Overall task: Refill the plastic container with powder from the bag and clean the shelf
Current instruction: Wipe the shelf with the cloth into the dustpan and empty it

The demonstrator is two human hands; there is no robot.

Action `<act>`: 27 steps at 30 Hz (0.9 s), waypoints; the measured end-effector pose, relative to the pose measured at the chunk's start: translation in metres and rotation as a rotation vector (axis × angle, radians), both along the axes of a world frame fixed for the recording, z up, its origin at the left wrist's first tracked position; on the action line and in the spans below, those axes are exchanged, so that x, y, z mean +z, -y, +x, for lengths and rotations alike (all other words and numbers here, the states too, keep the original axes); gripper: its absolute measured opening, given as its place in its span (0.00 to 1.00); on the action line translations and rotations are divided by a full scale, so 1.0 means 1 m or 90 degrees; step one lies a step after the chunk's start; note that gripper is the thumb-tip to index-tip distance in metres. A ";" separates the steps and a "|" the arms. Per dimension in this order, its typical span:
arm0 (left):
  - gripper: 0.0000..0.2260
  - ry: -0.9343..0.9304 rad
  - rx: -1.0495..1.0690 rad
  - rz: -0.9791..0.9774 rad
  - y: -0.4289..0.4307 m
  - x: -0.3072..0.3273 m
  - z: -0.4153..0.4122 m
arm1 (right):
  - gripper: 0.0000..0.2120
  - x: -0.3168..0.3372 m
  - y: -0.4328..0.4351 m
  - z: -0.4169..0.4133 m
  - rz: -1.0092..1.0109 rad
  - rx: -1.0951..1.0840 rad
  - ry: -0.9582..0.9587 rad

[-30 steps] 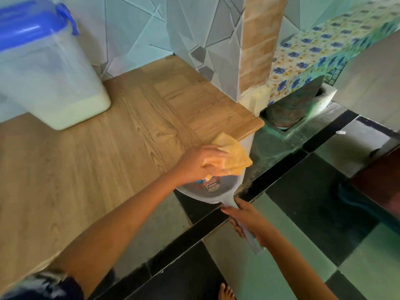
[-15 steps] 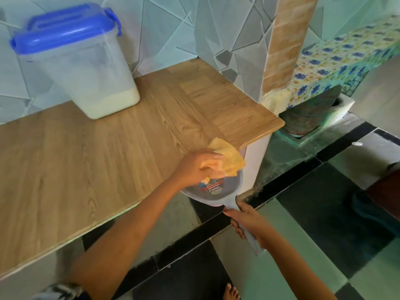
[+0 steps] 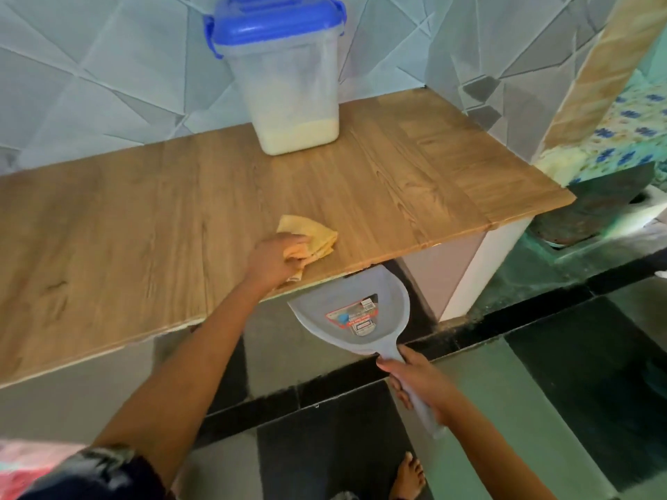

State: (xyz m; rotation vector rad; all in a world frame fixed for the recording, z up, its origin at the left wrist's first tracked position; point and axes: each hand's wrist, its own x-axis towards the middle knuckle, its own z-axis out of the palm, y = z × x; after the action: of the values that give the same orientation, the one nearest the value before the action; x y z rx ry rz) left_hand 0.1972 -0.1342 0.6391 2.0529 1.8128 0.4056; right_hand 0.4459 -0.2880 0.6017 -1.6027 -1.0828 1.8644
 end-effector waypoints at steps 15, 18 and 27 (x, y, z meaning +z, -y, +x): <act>0.20 0.702 0.528 -0.038 0.288 -0.004 -0.175 | 0.05 -0.029 0.062 -0.185 -0.047 0.290 0.076; 0.18 0.773 0.685 0.014 0.346 -0.023 -0.202 | 0.05 -0.034 0.067 -0.222 -0.039 0.367 0.071; 0.19 0.819 0.952 0.168 0.476 -0.062 -0.256 | 0.04 -0.066 0.109 -0.340 -0.032 0.568 0.093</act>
State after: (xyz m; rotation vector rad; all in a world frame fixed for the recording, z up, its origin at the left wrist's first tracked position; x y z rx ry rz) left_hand -0.0592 -0.6103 0.5766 -0.1783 1.8597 1.7768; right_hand 0.1058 -0.3967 0.5358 -1.3958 -2.0694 2.3122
